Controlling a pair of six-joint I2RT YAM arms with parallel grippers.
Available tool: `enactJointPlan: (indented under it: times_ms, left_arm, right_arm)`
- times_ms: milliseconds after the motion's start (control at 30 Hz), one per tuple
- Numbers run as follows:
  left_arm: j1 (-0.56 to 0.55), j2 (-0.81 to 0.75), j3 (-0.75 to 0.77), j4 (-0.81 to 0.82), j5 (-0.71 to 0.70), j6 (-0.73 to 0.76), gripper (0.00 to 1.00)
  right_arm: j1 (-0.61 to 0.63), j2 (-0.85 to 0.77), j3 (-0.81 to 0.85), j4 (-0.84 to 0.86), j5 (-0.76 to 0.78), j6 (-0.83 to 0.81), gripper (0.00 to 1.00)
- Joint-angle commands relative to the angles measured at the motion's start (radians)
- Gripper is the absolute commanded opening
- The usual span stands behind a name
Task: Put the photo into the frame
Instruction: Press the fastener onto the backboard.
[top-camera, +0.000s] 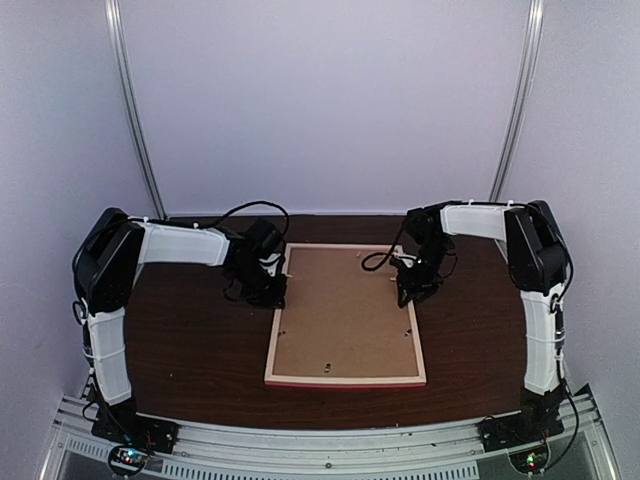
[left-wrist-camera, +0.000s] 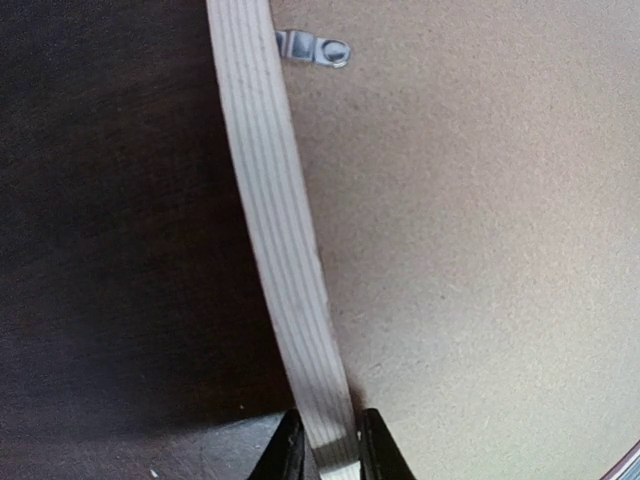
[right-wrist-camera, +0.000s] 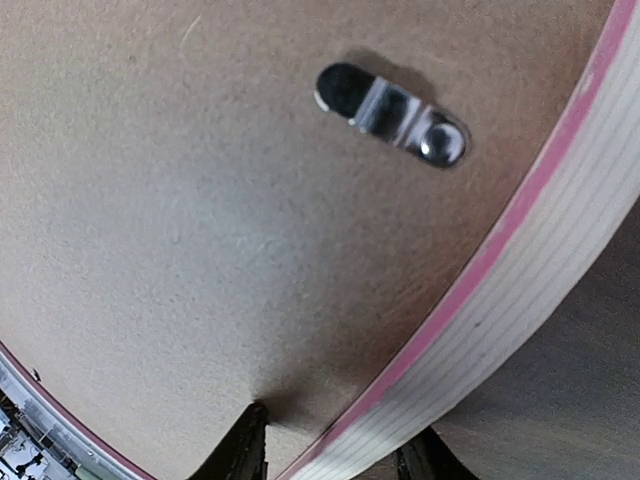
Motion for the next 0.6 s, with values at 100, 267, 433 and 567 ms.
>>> enactJointPlan:
  times_ms: [100,267,433,567]
  left_arm:
    - [-0.024,-0.042,0.001,-0.021,-0.020,0.057,0.20]
    - [-0.019,-0.020,0.025,-0.033,-0.036,0.063,0.21]
    - [-0.018,-0.018,0.035,-0.031,-0.070,0.063,0.21]
    - [-0.020,-0.018,0.037,-0.017,-0.080,0.057,0.21]
  right_arm:
    - [-0.008,0.021,0.034,-0.017,0.115,0.037,0.47]
    - [-0.009,-0.059,-0.011,-0.009,0.123,0.076,0.57]
    - [-0.009,-0.161,-0.086,0.032,0.109,0.108,0.63]
    - [-0.006,-0.251,-0.172,0.078,0.083,0.127,0.65]
